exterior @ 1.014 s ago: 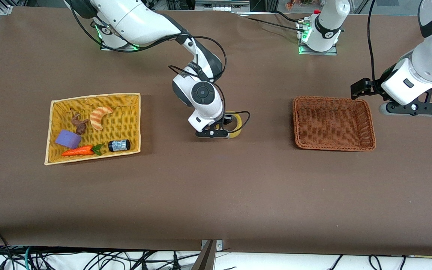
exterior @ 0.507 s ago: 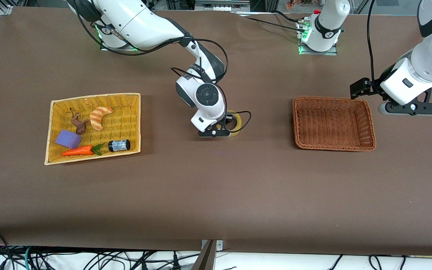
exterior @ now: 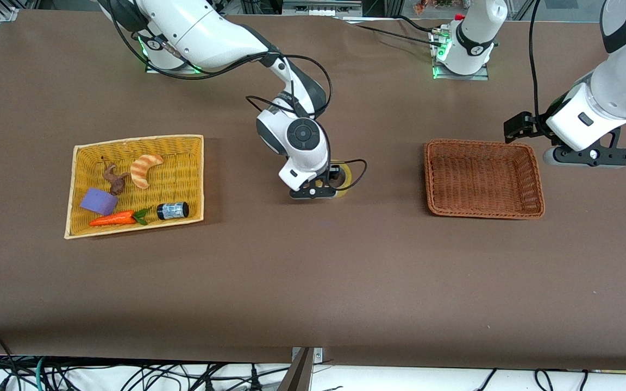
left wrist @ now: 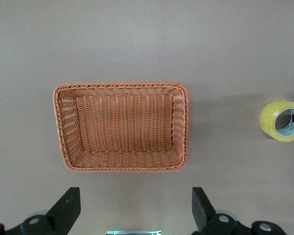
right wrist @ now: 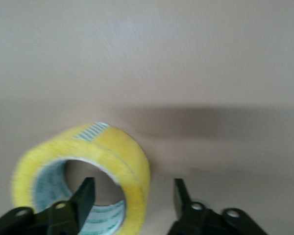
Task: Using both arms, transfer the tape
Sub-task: 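Carry the tape toward the table middle with the right gripper, then set the tape on the table while the left gripper reaches toward it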
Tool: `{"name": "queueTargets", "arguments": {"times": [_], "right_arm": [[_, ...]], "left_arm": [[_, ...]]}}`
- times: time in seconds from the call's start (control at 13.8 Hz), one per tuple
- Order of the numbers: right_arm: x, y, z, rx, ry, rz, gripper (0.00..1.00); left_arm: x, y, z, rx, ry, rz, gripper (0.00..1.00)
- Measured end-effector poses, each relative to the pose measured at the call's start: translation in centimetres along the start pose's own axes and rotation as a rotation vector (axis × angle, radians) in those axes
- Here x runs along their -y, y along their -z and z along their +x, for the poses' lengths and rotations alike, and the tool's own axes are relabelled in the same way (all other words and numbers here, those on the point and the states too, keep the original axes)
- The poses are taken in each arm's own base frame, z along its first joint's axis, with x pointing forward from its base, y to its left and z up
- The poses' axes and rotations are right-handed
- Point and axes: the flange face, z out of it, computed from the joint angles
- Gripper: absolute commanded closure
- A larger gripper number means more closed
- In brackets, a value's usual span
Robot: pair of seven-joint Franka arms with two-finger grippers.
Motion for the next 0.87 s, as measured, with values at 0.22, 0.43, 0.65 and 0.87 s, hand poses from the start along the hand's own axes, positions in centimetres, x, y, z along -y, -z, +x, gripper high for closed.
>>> {"name": "queueTargets", "arguments": {"times": [0.22,0.43,0.65,0.87], "right_arm": [[-0.9,6.9,2.3,-0.046,0.001,0.008,0.00],[-5.9,15.4,5.6,-0.071,0.056,-0.015,0.00],[-13.6,22.1,8.6,-0.070,0.076,-0.064,0.00],[-21.5,26.5,10.6,-0.058,0.057,-0.116,0.00]], "left_arm": [[-0.1,-1.4,0.1,0.030,-0.002,0.003,0.00],[-0.1,-4.1,0.4,0.078,-0.002,0.008,0.00],[-1.4,-4.8,0.6,0.081,-0.020,-0.018,0.00],[-6.4,-7.8,1.5,0.038,-0.027,-0.065,0.00]]}}
